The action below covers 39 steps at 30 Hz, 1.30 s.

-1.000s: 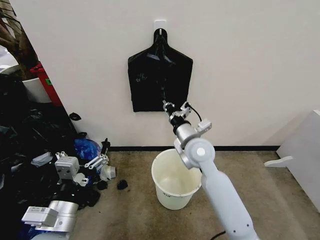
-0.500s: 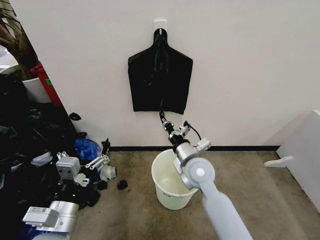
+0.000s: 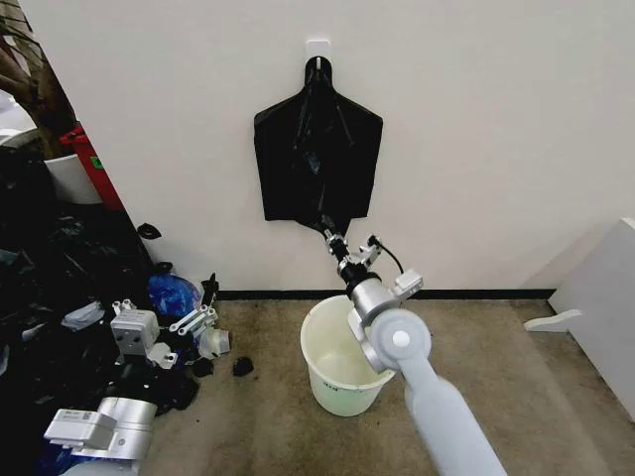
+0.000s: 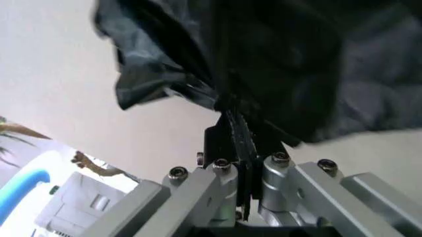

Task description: Place the garbage bag over the trash bin.

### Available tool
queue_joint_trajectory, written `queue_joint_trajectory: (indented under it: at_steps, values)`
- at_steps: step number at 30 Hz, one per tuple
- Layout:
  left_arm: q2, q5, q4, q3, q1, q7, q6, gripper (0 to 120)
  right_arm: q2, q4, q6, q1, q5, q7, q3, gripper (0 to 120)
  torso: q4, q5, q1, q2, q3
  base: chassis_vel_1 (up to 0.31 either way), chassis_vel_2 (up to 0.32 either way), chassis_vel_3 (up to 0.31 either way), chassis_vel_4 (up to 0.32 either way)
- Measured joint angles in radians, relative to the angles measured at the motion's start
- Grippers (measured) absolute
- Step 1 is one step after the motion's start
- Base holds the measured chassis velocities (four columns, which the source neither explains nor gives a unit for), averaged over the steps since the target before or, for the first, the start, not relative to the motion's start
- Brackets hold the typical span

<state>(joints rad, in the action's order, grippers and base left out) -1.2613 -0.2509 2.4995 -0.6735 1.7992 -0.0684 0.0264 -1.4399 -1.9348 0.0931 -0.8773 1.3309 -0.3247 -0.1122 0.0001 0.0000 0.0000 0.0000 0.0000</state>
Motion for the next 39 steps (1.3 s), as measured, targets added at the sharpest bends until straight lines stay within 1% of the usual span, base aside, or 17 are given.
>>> queue_joint_trajectory:
  at_steps: [3, 6, 7, 8, 13, 14, 15, 18, 19, 24, 25, 29, 31, 32, 35, 38, 39]
  values:
    - [0.021, -0.017, -0.004, 0.0, -0.008, -0.002, -0.003, 100, 0.0, 0.007, 0.001, 0.049, 0.003, -0.009, 0.009, 0, 0.0001, 0.0, 0.0, 0.0, 0.0, 0.0, 0.0, 0.0, 0.0]
    - [0.082, -0.093, -0.006, -0.007, -0.036, -0.017, -0.031, 100, 0.002, 0.011, 0.005, 0.064, -0.001, -0.011, 0.021, 0, 0.0001, -0.0001, 0.0, 0.0, 0.0, 0.0, 0.0, 0.0, 0.0]
    - [0.082, -0.093, -0.006, -0.007, -0.036, -0.017, -0.031, 100, 0.002, 0.011, 0.005, 0.064, -0.001, -0.011, 0.021, 0, 0.0001, -0.0001, 0.0, 0.0, 0.0, 0.0, 0.0, 0.0, 0.0]
    - [0.106, -0.122, -0.006, -0.008, -0.047, -0.025, -0.043, 100, 0.003, 0.012, 0.006, 0.064, -0.003, -0.012, 0.023, 0, 0.0002, -0.0003, 0.0, 0.0, 0.0, 0.0, 0.0, 0.0, 0.0]
    - [0.336, -0.364, -0.039, 0.001, -0.205, -0.111, -0.133, 100, 0.006, 0.018, 0.009, 0.053, -0.025, -0.013, 0.037, 0, -0.0004, -0.0001, 0.0, 0.0, 0.0, 0.0, 0.0, 0.0, 0.0]
    - [0.336, -0.364, -0.039, 0.001, -0.205, -0.111, -0.133, 100, 0.006, 0.018, 0.009, 0.053, -0.025, -0.013, 0.037, 0, -0.0004, -0.0001, 0.0, 0.0, 0.0, 0.0, 0.0, 0.0, 0.0]
    - [0.389, -0.419, -0.06, 0.006, -0.253, -0.13, -0.146, 100, 0.006, 0.02, 0.009, 0.051, -0.031, -0.013, 0.042, 0, -0.0005, -0.0002, 0.0, 0.0, 0.0, 0.0, 0.0, 0.0, 0.0]
    - [0.469, -0.488, -0.11, 0.023, -0.342, -0.142, -0.159, 100, 0.008, 0.027, 0.011, 0.047, -0.045, -0.013, 0.049, 0, -0.0001, -0.0002, 0.0, 0.0, 0.0, 0.0, 0.0, 0.0, 0.0]
    - [0.469, -0.488, -0.11, 0.023, -0.342, -0.142, -0.159, 100, 0.008, 0.027, 0.011, 0.047, -0.045, -0.013, 0.049, 0, -0.0001, -0.0002, 0.0, 0.0, 0.0, 0.0, 0.0, 0.0, 0.0]
    - [0.54, -0.603, -0.159, 0.062, -0.503, -0.163, -0.208, 100, -0.004, 0.055, 0.016, 0.047, -0.076, 0.0, 0.058, 0, 0.0002, 0.0, 0.0, 0.0, 0.0, 0.0, 0.0, 0.0, 0.0]
    - [0.54, -0.603, -0.159, 0.062, -0.503, -0.163, -0.208, 100, -0.004, 0.055, 0.016, 0.047, -0.076, 0.0, 0.058, 0, 0.0002, 0.0, 0.0, 0.0, 0.0, 0.0, 0.0, 0.0, 0.0]
    - [0.58, -0.687, -0.23, 0.194, -0.738, -0.196, -0.249, 100, -0.016, 0.081, 0.017, 0.046, -0.109, 0.015, 0.063, 0, -0.0002, -0.0001, 0.0, 0.0, 0.0, 0.0, 0.0, 0.0, 0.0]
    - [0.59, -0.706, -0.261, 0.249, -0.823, -0.198, -0.258, 100, -0.017, 0.085, 0.017, 0.046, -0.115, 0.019, 0.065, 0, -0.0003, 0.0001, 0.0, 0.0, 0.0, 0.0, 0.0, 0.0, 0.0]
    - [0.59, -0.706, -0.261, 0.249, -0.823, -0.198, -0.258, 100, -0.017, 0.085, 0.017, 0.046, -0.115, 0.019, 0.065, 0, -0.0003, 0.0001, 0.0, 0.0, 0.0, 0.0, 0.0, 0.0, 0.0]
    - [0.589, -0.735, -0.32, 0.367, -0.982, -0.209, -0.273, 100, -0.016, 0.091, 0.017, 0.048, -0.124, 0.026, 0.066, 0, 0.0, 0.0001, 0.0, 0.0, 0.0, 0.0, 0.0, 0.0, 0.0]
    - [0.562, -0.744, -0.37, 0.506, -1.126, -0.229, -0.285, 100, -0.015, 0.092, 0.017, 0.052, -0.126, 0.027, 0.065, 0, 0.0001, 0.0001, 0.0, 0.0, 0.0, 0.0, 0.0, 0.0, 0.0]
    - [0.562, -0.744, -0.37, 0.506, -1.126, -0.229, -0.285, 100, -0.015, 0.092, 0.017, 0.052, -0.126, 0.027, 0.065, 0, 0.0001, 0.0001, 0.0, 0.0, 0.0, 0.0, 0.0, 0.0, 0.0]
